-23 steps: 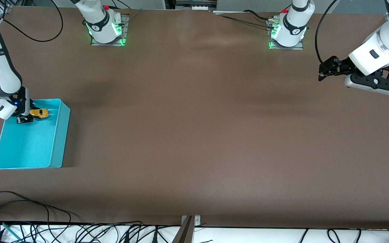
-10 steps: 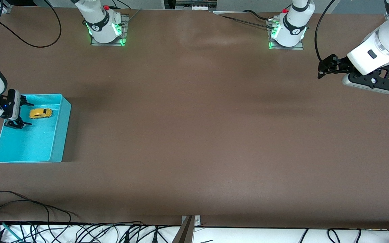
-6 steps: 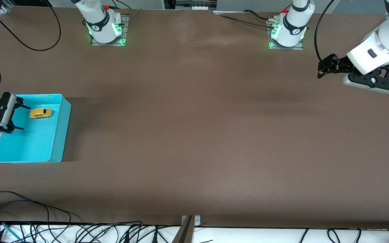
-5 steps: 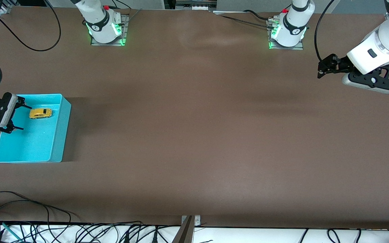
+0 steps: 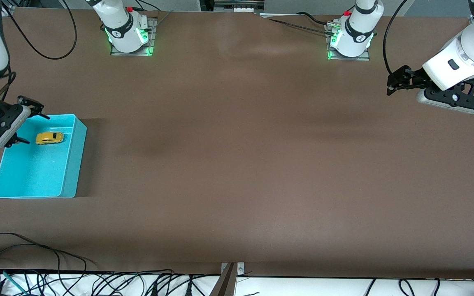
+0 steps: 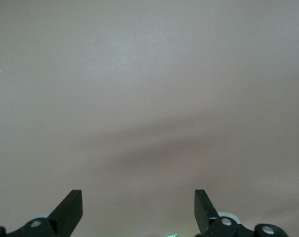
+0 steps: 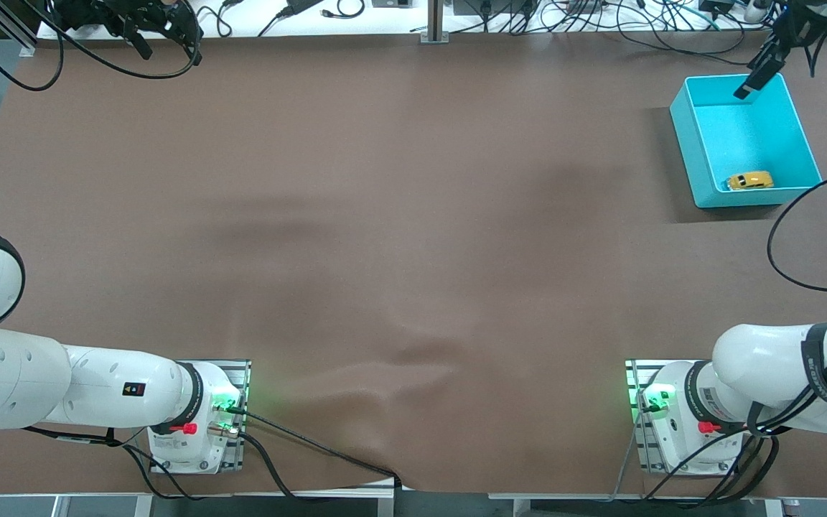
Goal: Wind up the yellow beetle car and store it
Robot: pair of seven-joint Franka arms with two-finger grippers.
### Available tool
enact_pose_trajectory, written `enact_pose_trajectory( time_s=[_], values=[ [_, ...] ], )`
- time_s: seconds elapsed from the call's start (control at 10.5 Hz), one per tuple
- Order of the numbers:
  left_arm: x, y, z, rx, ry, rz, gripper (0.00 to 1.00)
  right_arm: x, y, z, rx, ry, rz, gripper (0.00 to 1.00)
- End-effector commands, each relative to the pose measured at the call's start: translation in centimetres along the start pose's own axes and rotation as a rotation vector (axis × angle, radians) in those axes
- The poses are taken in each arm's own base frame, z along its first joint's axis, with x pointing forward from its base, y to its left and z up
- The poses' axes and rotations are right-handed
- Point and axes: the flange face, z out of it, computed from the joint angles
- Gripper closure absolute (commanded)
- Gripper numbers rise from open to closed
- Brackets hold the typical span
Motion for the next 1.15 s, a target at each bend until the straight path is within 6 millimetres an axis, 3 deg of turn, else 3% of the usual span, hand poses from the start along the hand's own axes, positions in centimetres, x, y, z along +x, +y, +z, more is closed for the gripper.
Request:
enact_pose_trajectory(
  time_s=[0.0,0.29,0.57,1.05],
  values=[
    [0.0,0.3,-0.7,-0.015,-0.001,-0.007,0.00,1.1,-3.4,-2.3,-0.008,-0.006,0.201,0.00],
    [-0.1,0.1,-0.7,-0.016,-0.001,-0.008,0.00,4.6,-7.4,-5.2,-0.058,0.019,0.533,0.00],
    [-0.1,-0.1,-0.7,-0.016,-0.002,-0.010,0.00,7.0,-9.1,-7.8,-0.084,0.070,0.803,0.00],
    [0.0,0.7,-0.7,-0.013,-0.002,-0.001,0.00,7.6,-9.6,-10.8,-0.129,0.071,0.907,0.00]
  ],
)
